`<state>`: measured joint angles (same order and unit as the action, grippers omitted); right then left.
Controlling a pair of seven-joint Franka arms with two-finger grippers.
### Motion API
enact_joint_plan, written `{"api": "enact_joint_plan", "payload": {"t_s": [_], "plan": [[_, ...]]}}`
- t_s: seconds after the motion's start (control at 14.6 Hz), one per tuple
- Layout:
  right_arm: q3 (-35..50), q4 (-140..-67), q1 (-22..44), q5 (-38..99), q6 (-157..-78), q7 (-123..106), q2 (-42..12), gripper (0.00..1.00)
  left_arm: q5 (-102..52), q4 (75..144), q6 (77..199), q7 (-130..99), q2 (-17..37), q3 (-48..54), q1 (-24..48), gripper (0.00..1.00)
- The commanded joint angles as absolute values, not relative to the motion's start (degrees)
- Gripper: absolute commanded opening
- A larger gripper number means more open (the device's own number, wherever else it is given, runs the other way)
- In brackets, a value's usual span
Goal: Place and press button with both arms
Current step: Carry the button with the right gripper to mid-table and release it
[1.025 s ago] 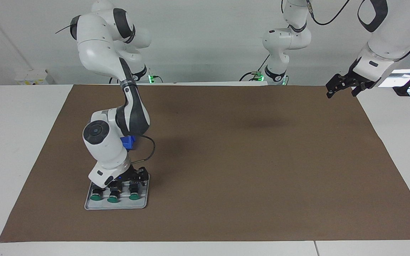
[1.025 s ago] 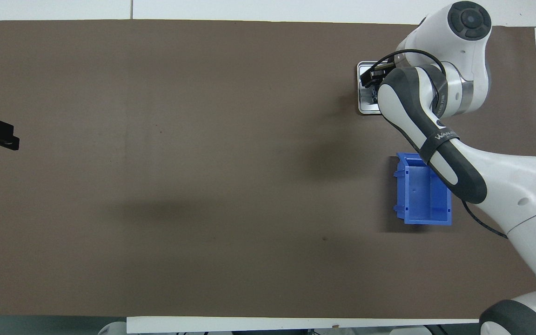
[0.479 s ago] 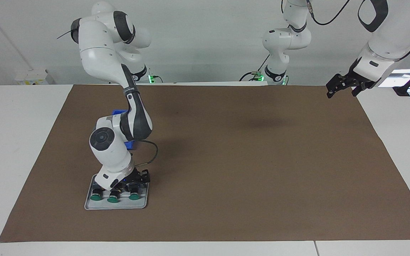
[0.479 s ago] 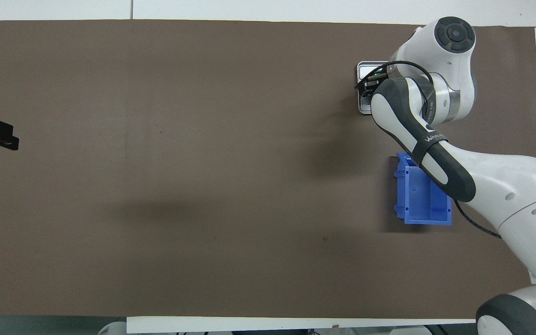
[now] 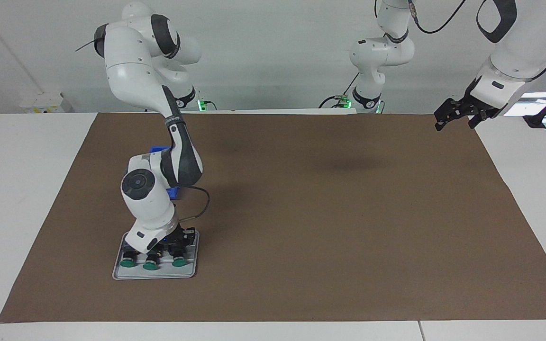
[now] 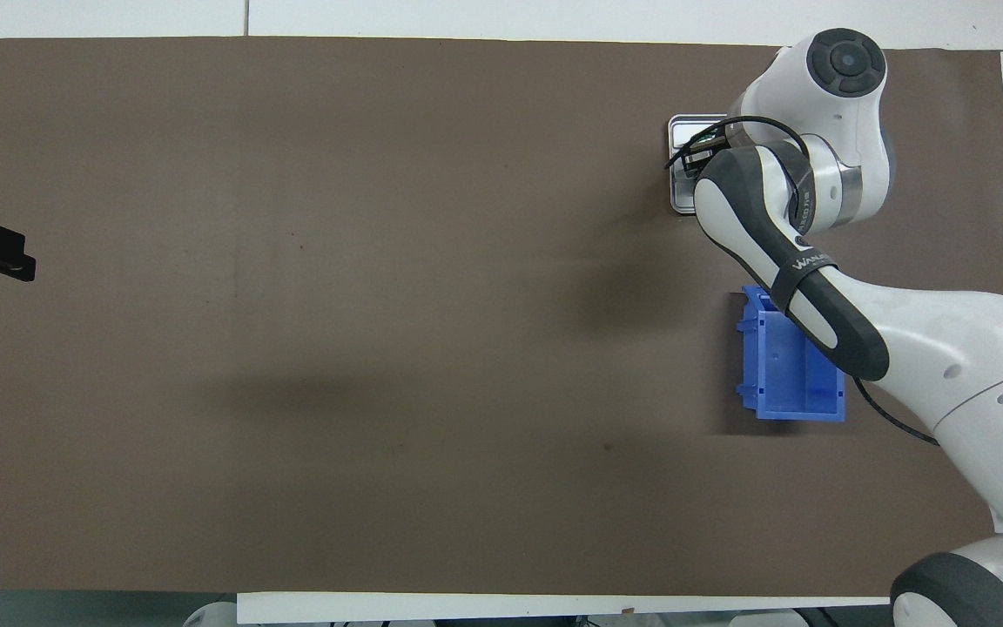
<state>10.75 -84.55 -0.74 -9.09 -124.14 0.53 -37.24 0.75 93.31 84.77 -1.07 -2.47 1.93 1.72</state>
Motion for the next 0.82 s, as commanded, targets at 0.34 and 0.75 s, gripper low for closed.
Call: {"api": "enact_joint_plan", "payload": {"t_s": [0.34, 0.75], "plan": [[13.7, -77.1, 9.5, -8.5, -108.2, 26.9, -34.1, 0.00, 1.7, 94.5, 84.3, -1.2, -3.8, 2.3, 1.4, 1.00], [14.1, -77.0, 19.2, -4.7, -108.3, 57.3, -34.0, 0.00, 1.7, 94.5, 84.2, -1.1, -3.8, 2.3, 1.4, 1.00]]}}
